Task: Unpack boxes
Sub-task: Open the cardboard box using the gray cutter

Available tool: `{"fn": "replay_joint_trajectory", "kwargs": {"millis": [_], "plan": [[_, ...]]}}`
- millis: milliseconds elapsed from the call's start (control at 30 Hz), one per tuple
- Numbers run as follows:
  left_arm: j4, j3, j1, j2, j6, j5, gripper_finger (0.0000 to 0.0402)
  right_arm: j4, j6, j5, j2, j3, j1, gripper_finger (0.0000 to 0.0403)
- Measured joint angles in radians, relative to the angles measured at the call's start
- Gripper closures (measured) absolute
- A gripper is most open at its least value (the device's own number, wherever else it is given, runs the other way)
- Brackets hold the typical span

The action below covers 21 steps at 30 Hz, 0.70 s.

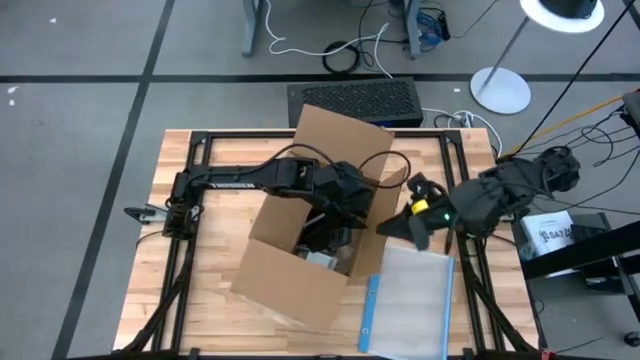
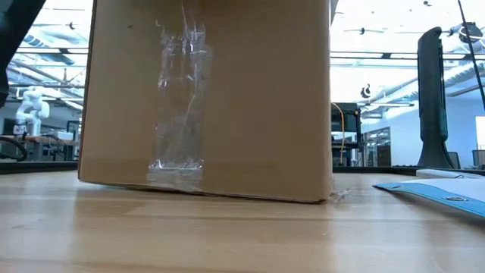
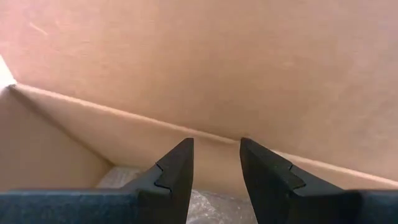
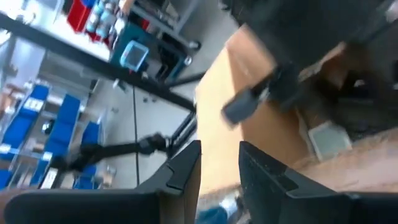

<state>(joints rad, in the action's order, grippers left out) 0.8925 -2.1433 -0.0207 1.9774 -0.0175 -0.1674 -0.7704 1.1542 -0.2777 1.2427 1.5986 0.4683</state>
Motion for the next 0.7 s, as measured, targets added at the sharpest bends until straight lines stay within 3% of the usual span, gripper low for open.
{"fn": "replay_joint_trajectory", "kwargs": {"millis": [167,400,700], "plan": [[0.04,0.0,0.004,0.0,0.002,0.003,0.0265,-0.077,0.037,0.001,-0.017,0.001,0.065,0.0305],[0.034,0.0,0.008,0.0,0.002,0.003,0.0265,-0.348,0.184,0.018,-0.014,0.001,0.125,0.0305],[0.024,0.0,0.008,0.0,-0.002,-0.001,0.0265,-0.596,0.167,-0.04,0.079,0.0,0.001,0.0305]]}}
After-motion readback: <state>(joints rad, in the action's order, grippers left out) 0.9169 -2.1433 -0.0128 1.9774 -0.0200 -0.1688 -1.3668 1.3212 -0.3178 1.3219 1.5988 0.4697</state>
